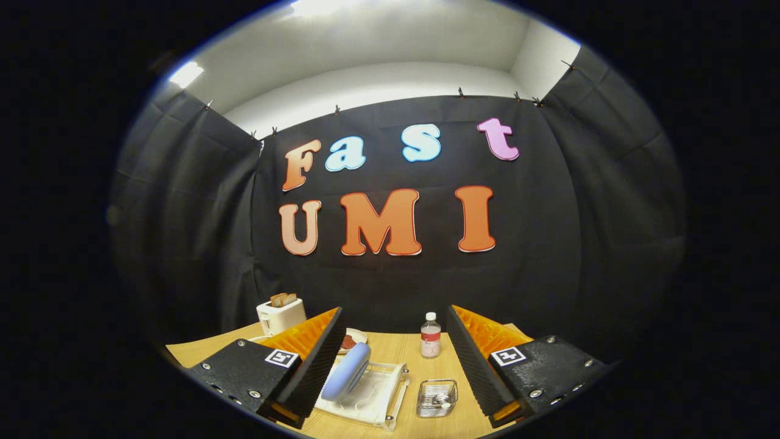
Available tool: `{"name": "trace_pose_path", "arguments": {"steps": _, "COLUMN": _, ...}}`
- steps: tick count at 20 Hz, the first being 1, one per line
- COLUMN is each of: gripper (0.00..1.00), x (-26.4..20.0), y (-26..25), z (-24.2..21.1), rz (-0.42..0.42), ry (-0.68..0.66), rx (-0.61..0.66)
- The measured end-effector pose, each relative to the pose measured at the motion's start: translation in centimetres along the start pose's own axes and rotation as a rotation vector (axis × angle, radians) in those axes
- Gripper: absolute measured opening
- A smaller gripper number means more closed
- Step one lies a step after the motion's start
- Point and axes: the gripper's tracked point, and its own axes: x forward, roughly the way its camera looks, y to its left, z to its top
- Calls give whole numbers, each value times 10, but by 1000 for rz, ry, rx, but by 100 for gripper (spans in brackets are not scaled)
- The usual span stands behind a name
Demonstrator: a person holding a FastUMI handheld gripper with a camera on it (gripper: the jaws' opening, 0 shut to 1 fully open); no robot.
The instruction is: Take the plate from the dish rack, then take the spoon from the basket and place it into the plate.
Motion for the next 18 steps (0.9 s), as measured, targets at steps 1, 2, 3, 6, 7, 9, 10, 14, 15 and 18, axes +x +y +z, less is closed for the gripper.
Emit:
{"name": "trace_pose_path", "arguments": {"steps": 1, "gripper": 99, "x": 2, "y": 1, "z": -5, "rz": 7, "ry": 21, "rx": -3}}
{"name": "trace_pose_path", "arguments": {"steps": 2, "gripper": 99, "x": 5, "y": 1, "z": -10, "rz": 7, "ry": 42, "rx": -10}}
{"name": "trace_pose_path", "arguments": {"steps": 3, "gripper": 99, "x": 6, "y": 3, "z": -14, "rz": 13, "ry": 63, "rx": -21}}
{"name": "trace_pose_path", "arguments": {"steps": 6, "gripper": 99, "x": 18, "y": 20, "z": -23, "rz": 48, "ry": 121, "rx": -25}}
{"name": "trace_pose_path", "arguments": {"steps": 7, "gripper": 99, "x": 22, "y": 28, "z": -28, "rz": 67, "ry": 155, "rx": -24}}
{"name": "trace_pose_path", "arguments": {"steps": 9, "gripper": 99, "x": 34, "y": 44, "z": -40, "rz": 114, "ry": 230, "rx": -37}}
{"name": "trace_pose_path", "arguments": {"steps": 10, "gripper": 99, "x": 40, "y": 52, "z": -49, "rz": 138, "ry": 267, "rx": -52}}
{"name": "trace_pose_path", "arguments": {"steps": 14, "gripper": 98, "x": 64, "y": 69, "z": -86, "rz": 157, "ry": 430, "rx": -108}}
{"name": "trace_pose_path", "arguments": {"steps": 15, "gripper": 98, "x": 69, "y": 71, "z": -96, "rz": 149, "ry": 476, "rx": -113}}
{"name": "trace_pose_path", "arguments": {"steps": 18, "gripper": 94, "x": 84, "y": 67, "z": -127, "rz": 109, "ry": 623, "rx": -126}}
